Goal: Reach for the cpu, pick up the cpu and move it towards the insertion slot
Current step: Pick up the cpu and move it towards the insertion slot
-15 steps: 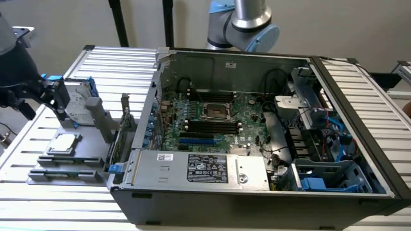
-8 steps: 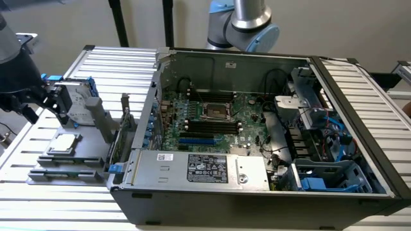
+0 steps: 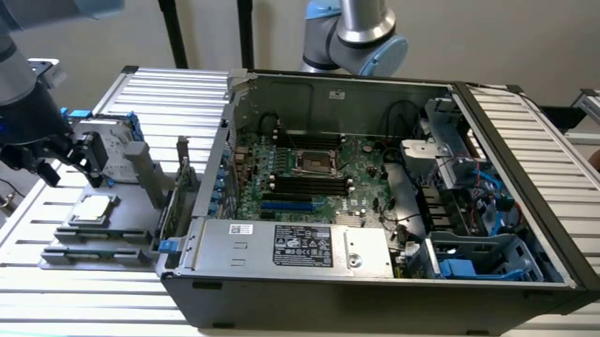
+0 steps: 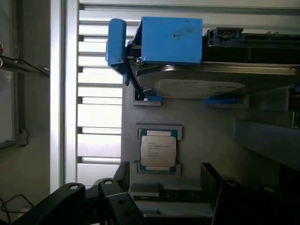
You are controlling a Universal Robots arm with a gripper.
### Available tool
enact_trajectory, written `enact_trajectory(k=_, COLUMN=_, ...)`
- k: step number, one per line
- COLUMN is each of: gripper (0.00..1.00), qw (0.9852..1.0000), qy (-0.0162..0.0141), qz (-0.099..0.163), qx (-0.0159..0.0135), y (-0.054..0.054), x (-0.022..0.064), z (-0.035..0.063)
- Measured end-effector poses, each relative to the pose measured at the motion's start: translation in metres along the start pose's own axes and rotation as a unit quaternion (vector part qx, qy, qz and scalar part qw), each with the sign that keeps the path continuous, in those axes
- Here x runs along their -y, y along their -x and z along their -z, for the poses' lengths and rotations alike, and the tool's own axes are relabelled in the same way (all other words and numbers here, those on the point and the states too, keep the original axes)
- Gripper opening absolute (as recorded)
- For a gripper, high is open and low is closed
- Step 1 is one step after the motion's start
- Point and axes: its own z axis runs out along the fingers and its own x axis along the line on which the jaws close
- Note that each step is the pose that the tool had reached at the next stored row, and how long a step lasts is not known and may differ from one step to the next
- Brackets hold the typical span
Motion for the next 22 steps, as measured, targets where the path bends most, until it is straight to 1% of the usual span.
enact_trajectory(k=22, gripper=0.71, qw=1.0, qy=0.0, qz=0.0, qx=0.0, y=-0.001, x=0.0015, z=-0.04)
